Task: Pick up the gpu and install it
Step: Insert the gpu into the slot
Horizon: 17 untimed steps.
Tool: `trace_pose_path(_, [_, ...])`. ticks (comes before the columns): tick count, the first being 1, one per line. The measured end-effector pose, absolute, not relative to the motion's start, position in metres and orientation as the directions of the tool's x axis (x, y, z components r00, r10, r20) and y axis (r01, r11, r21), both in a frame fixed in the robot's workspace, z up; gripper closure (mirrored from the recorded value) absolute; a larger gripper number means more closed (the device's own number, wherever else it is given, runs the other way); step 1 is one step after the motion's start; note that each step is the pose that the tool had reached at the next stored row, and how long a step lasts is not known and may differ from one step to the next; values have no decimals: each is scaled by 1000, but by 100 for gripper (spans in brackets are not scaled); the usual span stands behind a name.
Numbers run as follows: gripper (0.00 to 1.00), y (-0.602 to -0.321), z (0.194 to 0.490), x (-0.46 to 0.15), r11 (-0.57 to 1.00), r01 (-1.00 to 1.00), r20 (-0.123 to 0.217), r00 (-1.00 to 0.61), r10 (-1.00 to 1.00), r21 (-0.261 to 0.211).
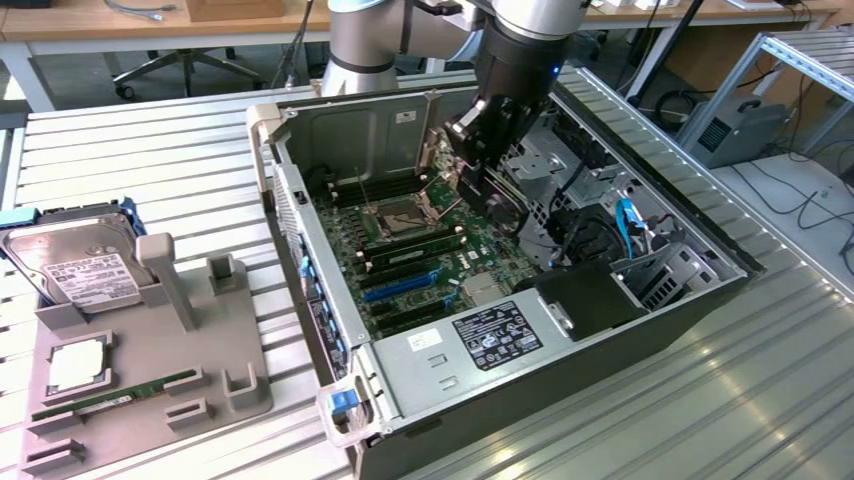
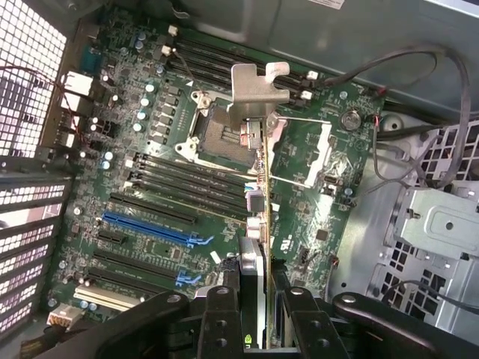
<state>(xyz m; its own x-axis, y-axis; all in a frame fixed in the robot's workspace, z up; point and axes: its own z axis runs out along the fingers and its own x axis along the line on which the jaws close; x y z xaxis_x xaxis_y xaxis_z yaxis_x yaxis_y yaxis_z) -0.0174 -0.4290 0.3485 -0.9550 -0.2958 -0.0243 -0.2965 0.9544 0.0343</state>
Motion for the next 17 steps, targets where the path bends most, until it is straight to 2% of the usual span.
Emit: trace_pose_path(17, [73, -429, 348, -17, 940, -339, -24, -941, -338, 34])
